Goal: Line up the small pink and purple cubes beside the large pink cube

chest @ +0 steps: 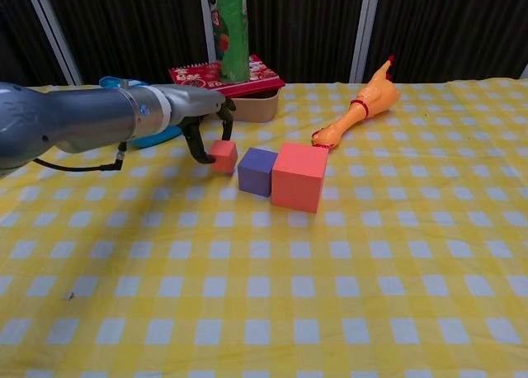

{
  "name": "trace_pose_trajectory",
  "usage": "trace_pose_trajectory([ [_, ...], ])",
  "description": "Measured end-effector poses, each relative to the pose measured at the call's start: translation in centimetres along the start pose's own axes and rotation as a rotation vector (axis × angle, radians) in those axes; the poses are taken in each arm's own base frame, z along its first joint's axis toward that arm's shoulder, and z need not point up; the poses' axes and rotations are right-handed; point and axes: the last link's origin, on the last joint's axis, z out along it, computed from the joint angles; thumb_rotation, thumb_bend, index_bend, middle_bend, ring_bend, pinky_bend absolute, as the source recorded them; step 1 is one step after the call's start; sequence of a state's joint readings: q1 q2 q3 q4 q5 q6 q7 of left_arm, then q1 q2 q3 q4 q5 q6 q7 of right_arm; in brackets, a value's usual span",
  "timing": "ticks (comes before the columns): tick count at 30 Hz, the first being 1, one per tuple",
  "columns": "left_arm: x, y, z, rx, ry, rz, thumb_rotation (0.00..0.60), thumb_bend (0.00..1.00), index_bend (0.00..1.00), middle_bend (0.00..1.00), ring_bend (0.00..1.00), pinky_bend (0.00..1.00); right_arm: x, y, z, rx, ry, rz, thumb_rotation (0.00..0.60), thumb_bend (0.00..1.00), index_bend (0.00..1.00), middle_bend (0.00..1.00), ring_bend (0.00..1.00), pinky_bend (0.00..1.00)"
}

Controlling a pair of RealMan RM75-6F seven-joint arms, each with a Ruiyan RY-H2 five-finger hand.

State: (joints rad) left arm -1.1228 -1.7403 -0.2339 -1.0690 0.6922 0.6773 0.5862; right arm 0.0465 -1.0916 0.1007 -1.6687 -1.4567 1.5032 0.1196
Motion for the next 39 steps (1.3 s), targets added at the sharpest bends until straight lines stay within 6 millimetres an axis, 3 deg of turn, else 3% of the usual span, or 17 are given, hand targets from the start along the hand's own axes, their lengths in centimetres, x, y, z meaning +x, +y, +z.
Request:
trace_pose_trajectory([
  [23, -0.7, 1.5, 0.6, -0.029, -0.014, -0.016, 0.600, 0.32, 0.37, 0.00, 0.00, 0.07, 0.0, 0.0, 0.0, 0.002, 0.001, -0.003, 0.600, 0.37, 0.00, 0.00, 0.00, 0.04],
  [39, -0.5, 0.5, -0.5, -0.009, -0.008, -0.044, 0.600, 0.31, 0.24, 0.00, 0.00, 0.05, 0.1, 0.0, 0.0, 0.005, 0.007, -0.007, 0.600, 0.37, 0.00, 0.00, 0.00, 0.04],
])
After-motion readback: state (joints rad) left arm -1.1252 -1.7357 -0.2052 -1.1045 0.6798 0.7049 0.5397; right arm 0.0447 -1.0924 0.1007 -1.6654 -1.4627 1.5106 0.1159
